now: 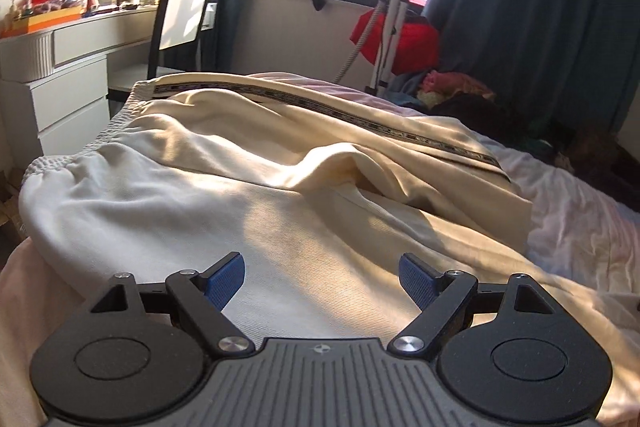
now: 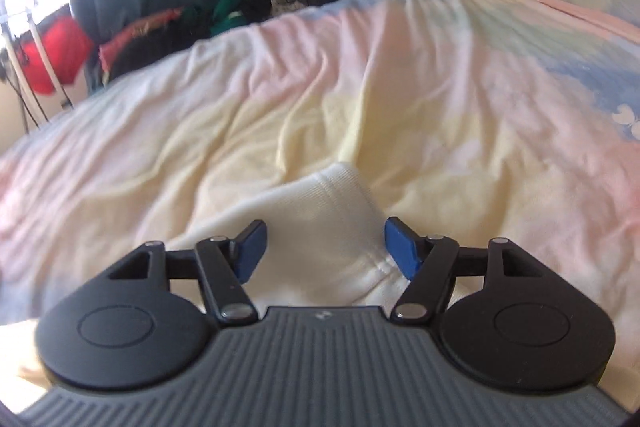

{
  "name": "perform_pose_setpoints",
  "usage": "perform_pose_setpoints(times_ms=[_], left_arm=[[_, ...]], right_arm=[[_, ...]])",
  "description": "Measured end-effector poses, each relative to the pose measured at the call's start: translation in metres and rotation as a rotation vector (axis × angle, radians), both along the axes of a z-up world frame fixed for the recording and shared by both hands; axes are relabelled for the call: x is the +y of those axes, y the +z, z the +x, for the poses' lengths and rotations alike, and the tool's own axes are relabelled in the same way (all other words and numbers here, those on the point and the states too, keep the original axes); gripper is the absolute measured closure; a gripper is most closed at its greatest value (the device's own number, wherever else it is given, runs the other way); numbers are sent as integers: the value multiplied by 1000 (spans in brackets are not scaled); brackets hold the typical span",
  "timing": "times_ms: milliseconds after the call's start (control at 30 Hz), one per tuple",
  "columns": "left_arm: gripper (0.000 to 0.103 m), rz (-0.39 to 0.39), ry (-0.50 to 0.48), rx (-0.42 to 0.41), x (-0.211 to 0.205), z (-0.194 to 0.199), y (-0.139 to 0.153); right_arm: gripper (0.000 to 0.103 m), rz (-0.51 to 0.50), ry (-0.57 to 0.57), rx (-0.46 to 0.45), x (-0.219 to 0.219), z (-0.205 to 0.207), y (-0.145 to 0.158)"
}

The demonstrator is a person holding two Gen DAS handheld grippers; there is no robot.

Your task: Fold clothes

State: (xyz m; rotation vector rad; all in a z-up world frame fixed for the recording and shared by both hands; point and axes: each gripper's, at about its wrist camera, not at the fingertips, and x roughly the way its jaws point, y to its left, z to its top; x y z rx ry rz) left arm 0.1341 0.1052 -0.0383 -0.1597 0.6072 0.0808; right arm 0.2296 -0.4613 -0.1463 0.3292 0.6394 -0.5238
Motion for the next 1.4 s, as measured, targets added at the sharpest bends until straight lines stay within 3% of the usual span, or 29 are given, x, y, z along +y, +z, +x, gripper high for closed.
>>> perform_pose_setpoints(times_ms=[100, 167, 200, 233, 533, 700, 833, 900, 933, 967, 1033, 1233, 1400], left_arm=[[17, 92, -64, -22, -27, 2, -6], [17, 134, -99, -31, -40, 2, -10], [17, 153, -116, -35, -46, 3, -12], [16, 163, -130, -35, -50, 3, -14], [16, 189, -169, -26, -61, 1, -23], [15, 190, -170, -31, -61, 0, -22], [15, 190, -170, -26, -61, 1, -22], [14, 188, -173, -22, -62, 1, -22], [14, 186, -175, -21, -62, 1, -23], [14, 184, -177, -19, -62, 1, -23], [13, 181, -182, -17, -62, 1, -23], [12, 188, -190, -12, -65, 1, -26], [11, 143, -199, 0, -64, 3, -28]], right_arm=[[47, -70, 19, 31, 7, 1, -5], [80, -57, 15, 33, 5, -2, -5], [87, -50, 12, 33, 5, -3, -5], [101, -43, 10, 34, 4, -4, -5], [100, 34, -203, -30, -37, -32, 0], [100, 88, -214, -64, -51, -48, -8], [96, 142, -161, -136, -48, -52, -5], [91, 142, -105, -124, -43, -48, -4], [69, 141, -77, -117, -41, -45, -3], [38, 135, -44, -133, -36, -45, -2], [20, 121, -2, -145, -30, -44, -1], [22, 81, 39, -97, -18, -29, -2], [21, 32, -6, -14, -16, -16, -16]])
